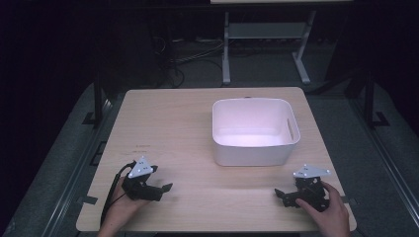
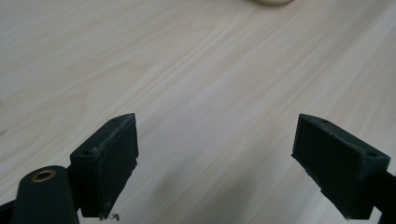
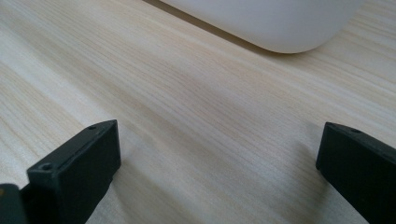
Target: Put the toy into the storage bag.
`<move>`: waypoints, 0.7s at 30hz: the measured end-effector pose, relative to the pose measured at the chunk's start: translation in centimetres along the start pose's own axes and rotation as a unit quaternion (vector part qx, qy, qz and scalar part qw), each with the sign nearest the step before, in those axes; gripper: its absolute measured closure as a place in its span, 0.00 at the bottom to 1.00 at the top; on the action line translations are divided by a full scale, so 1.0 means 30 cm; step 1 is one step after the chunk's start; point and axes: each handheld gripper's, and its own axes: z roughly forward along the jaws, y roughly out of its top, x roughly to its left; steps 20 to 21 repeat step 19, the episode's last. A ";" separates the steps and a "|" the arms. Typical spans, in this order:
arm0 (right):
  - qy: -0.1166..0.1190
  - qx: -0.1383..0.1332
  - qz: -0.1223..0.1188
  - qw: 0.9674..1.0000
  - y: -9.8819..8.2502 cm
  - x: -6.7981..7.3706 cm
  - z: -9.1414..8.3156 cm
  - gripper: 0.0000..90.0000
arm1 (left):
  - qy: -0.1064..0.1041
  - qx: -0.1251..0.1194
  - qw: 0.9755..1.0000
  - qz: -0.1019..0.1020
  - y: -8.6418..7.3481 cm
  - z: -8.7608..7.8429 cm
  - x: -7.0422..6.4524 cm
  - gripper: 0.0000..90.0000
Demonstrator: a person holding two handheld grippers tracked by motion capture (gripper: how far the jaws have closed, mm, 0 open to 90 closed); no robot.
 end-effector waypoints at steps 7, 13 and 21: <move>0.000 0.000 0.000 1.000 0.000 0.000 0.000 0.00 | 0.003 0.020 1.000 -0.015 -0.034 0.029 0.009 0.15; 0.000 0.000 0.000 1.000 0.000 0.000 0.000 0.00 | 0.004 0.016 1.000 -0.013 -0.053 0.044 0.002 0.14; 0.000 0.000 0.000 1.000 0.000 0.000 0.000 0.00 | 0.004 0.010 1.000 -0.013 -0.063 0.039 0.001 0.15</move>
